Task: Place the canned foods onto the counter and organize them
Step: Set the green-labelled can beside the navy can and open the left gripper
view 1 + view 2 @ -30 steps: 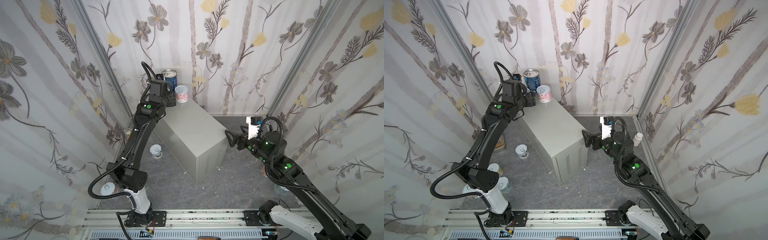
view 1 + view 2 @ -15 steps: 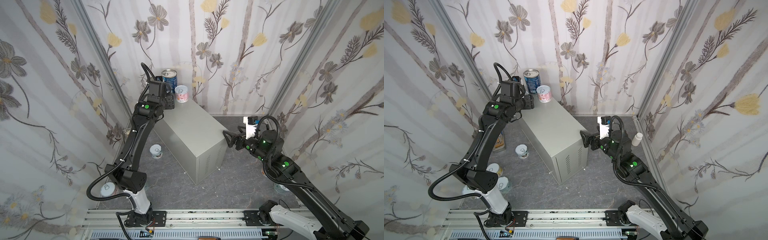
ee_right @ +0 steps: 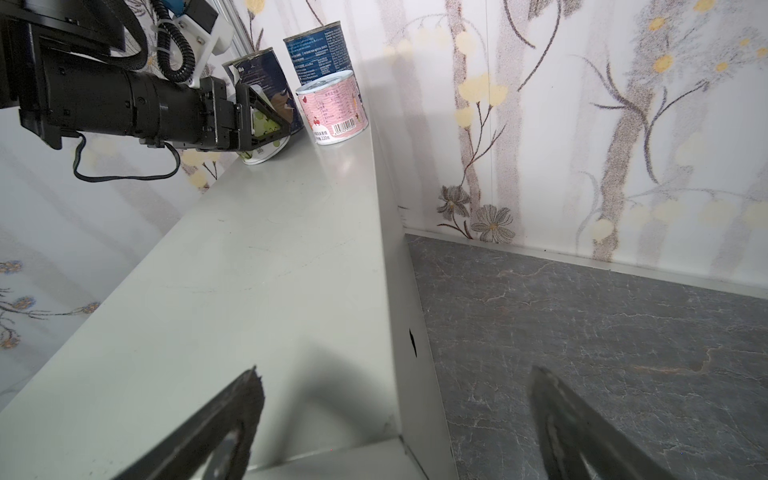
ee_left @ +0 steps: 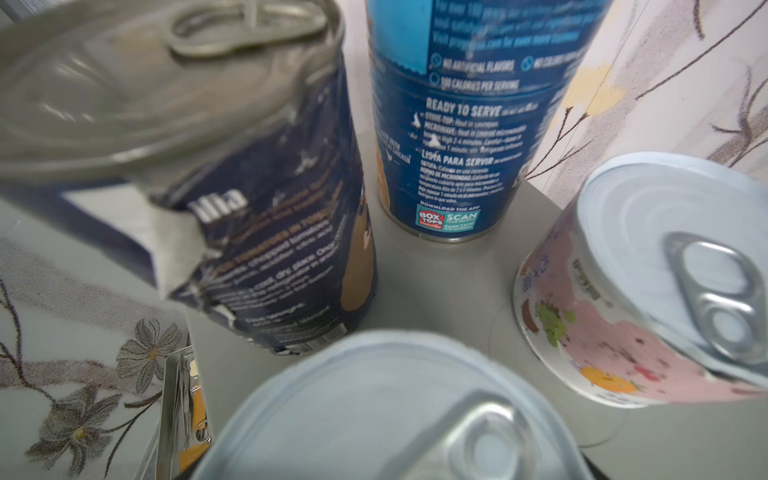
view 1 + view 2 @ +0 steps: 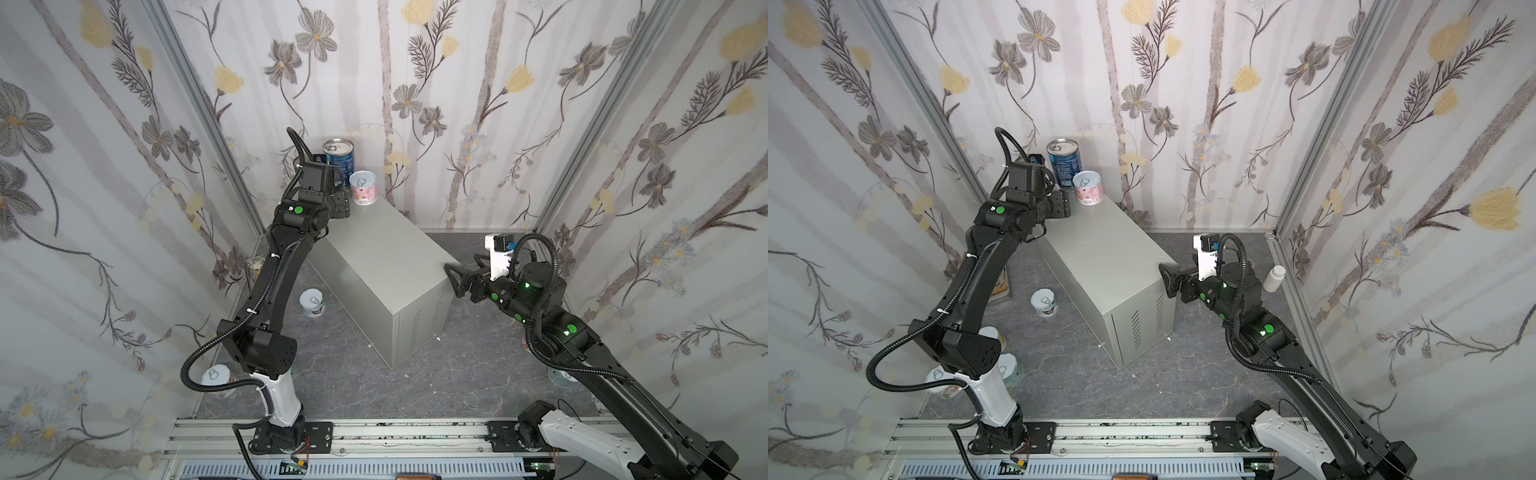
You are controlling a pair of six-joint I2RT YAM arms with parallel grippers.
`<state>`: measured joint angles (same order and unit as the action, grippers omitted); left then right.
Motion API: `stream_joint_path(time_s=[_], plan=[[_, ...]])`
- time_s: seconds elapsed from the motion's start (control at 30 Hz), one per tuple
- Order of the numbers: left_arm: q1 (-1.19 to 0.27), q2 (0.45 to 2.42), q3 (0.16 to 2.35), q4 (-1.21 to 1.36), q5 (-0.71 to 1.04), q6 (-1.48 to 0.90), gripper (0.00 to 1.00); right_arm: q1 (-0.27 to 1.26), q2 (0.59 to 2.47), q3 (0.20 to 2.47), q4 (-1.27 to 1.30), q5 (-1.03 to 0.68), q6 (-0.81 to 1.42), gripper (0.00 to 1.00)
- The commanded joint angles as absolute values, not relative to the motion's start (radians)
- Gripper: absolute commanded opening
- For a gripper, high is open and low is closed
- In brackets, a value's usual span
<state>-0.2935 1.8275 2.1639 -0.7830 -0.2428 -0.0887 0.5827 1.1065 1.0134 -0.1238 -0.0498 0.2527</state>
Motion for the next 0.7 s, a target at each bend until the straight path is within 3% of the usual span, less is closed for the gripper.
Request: stream_joint_path(time_s=[0.0, 0.5, 0.67], plan=[[-0.291, 1.844, 2.188, -0.769, -0.269, -0.080, 0.84, 0.586, 1.104, 1.013, -0.089, -0.060, 0.253, 0.99], [-0.297, 1.823, 2.300, -0.774, -0.275, -0.080, 0.99, 0.608, 1.100, 1.027, -0.112, -0.047, 0.259, 0.99], [-0.296, 1.761, 2.329, -0.771, -0.264, -0.060, 1.00, 0.615, 1.103, 1.032, -0.121, -0.053, 0.263, 1.00]])
